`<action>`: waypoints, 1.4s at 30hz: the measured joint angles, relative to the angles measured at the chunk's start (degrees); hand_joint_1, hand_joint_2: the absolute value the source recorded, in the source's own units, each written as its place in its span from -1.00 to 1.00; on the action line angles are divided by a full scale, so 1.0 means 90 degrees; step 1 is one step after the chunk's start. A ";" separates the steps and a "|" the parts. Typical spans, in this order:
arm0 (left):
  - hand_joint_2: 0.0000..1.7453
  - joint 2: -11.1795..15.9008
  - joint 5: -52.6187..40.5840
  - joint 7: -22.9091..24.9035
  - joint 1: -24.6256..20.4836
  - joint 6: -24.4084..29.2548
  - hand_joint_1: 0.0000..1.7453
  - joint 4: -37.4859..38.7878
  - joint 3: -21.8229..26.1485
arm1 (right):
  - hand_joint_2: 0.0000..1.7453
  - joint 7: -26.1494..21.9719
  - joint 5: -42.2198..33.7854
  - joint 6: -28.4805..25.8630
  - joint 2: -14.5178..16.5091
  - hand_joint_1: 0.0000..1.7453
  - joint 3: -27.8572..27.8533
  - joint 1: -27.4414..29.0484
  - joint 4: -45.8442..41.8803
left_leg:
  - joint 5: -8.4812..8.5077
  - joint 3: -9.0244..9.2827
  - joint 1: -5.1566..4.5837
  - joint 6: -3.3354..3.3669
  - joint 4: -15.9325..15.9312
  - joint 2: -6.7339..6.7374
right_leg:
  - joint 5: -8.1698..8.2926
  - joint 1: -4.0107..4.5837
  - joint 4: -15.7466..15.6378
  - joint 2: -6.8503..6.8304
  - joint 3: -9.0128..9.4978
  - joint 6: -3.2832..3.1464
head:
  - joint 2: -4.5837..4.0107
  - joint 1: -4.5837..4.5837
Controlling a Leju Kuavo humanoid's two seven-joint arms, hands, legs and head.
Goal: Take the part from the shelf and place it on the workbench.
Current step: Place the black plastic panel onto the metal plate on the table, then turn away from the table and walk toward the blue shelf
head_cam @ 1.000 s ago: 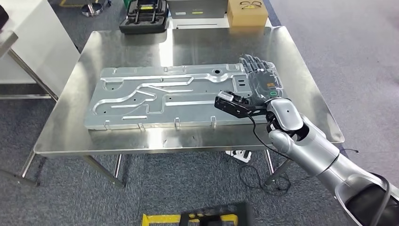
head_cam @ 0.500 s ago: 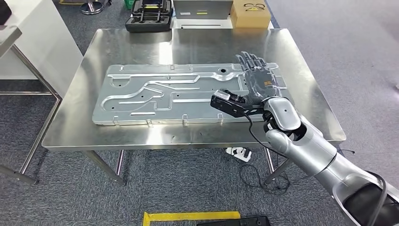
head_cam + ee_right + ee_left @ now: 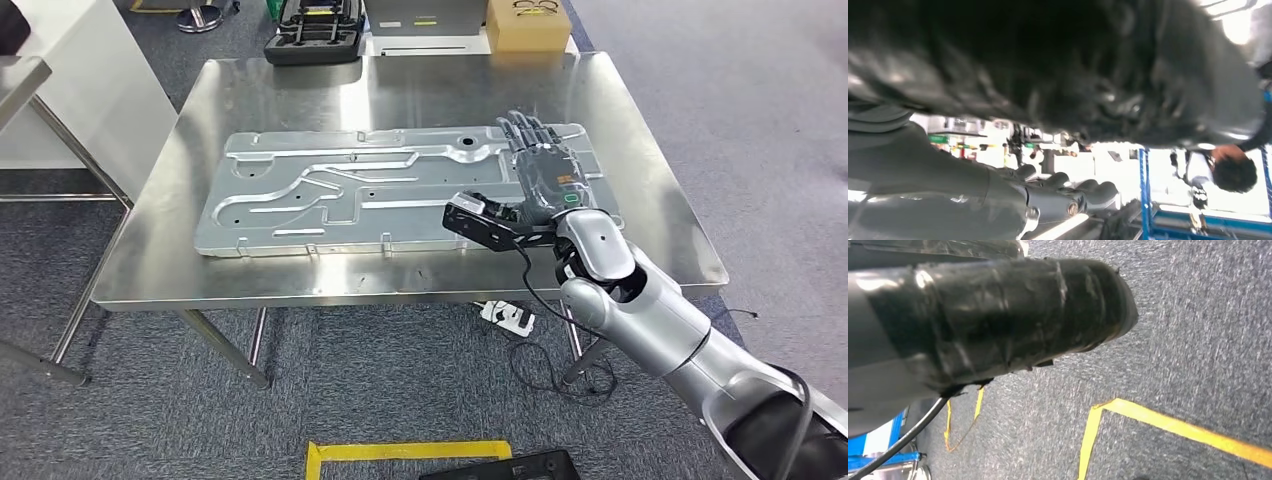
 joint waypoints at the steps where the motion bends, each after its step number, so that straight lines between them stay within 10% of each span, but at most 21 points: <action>1: -1.00 0.0001 0.0000 0.0007 -0.0004 0.0005 -1.00 0.0000 0.0000 | -1.00 -0.0004 0.0001 -0.0003 0.0016 -1.00 0.0001 0.0001 -0.0001 | -0.0168 -0.0095 0.0010 -0.0043 0.0218 0.0002 | 0.0039 -0.0023 -0.0026 -0.0010 -0.0017 -0.0031 | 0.0000 -0.0012; 5: -1.00 -0.0008 0.0001 0.0026 0.0003 0.0012 -1.00 0.0000 0.0000 | -1.00 -0.0016 0.0002 -0.0007 0.0067 -1.00 0.0001 0.0030 0.0000 | -0.0872 -0.0581 0.0085 -0.0178 0.1543 0.0012 | 0.0137 -0.0021 -0.0019 -0.0028 -0.0156 -0.0066 | 0.0000 -0.0037; 11: -1.00 -0.0011 0.0004 0.0038 -0.0013 0.0016 -1.00 0.0000 0.0000 | -1.00 -0.0025 0.0004 -0.0012 0.0090 -1.00 0.0005 0.0048 -0.0001 | -0.0256 0.0483 0.0080 -0.0082 -0.0138 0.0005 | 0.0248 -0.0008 0.0006 -0.0026 -0.0269 0.0064 | 0.0000 -0.0031; 15: -1.00 -0.0016 0.0007 0.0052 -0.0011 0.0020 -1.00 0.0000 0.0000 | -1.00 -0.0035 0.0013 -0.0015 0.0104 -1.00 0.0007 0.0045 -0.0001 | -0.0130 0.0459 0.0072 0.0097 -0.0245 0.0015 | 0.0236 -0.0017 0.0054 -0.0019 -0.0332 0.0212 | 0.0000 -0.0023; 19: -1.00 -0.0019 0.0007 0.0064 -0.0013 0.0032 -1.00 0.0000 0.0000 | -1.00 -0.0034 0.0024 -0.0017 0.0105 -1.00 0.0007 0.0061 0.0003 | 0.0004 0.0352 0.0078 0.0232 -0.0299 0.0035 | -0.0570 -0.0017 0.1350 -0.0003 -0.0835 0.0279 | 0.0000 -0.0001; 21: -1.00 -0.0020 0.0007 0.0066 -0.0006 0.0032 -1.00 0.0000 0.0000 | -1.00 -0.0033 0.0025 -0.0017 0.0106 -1.00 0.0008 0.0081 0.0009 | 0.0038 0.0272 0.0069 0.0236 -0.0267 0.0033 | -0.0659 -0.0021 0.1693 -0.0005 -0.0897 0.0296 | 0.0000 0.0000; 26: -1.00 -0.0037 0.0007 0.0067 -0.0007 0.0032 -1.00 0.0000 0.0000 | -1.00 -0.0033 0.0027 -0.0018 0.0112 -1.00 0.0008 0.0058 0.0013 | 0.0070 0.0120 0.0041 0.0153 -0.0107 0.0022 | -0.0109 0.0008 0.0144 -0.0005 0.0024 0.0208 | 0.0000 -0.0005; 30: -1.00 -0.0030 0.0009 0.0065 -0.0001 0.0030 -1.00 0.0000 0.0000 | -1.00 -0.0032 0.0030 -0.0022 0.0123 -1.00 0.0008 0.0064 0.0017 | 0.0061 0.0023 0.0035 -0.0004 -0.0047 0.0018 | -0.0015 0.0001 0.0039 -0.0003 -0.0020 0.0053 | 0.0000 -0.0010; 36: -1.00 -0.0030 0.0009 0.0065 0.0002 0.0030 -1.00 0.0000 0.0001 | -1.00 -0.0035 0.0030 -0.0022 0.0141 -1.00 0.0008 0.0070 0.0018 | -0.0907 -0.0573 0.0093 -0.0163 0.1608 0.0022 | 0.0173 -0.0018 0.0018 -0.0029 -0.0238 -0.0049 | 0.0000 -0.0050; 42: -1.00 -0.0029 0.0009 0.0062 -0.0015 0.0029 -1.00 0.0000 0.0000 | -1.00 -0.0034 0.0030 -0.0024 0.0145 -1.00 0.0008 0.0061 0.0019 | -0.0326 0.0543 0.0060 -0.0035 -0.0158 0.0010 | 0.0311 -0.0001 0.0020 -0.0026 -0.0340 0.0097 | 0.0000 -0.0042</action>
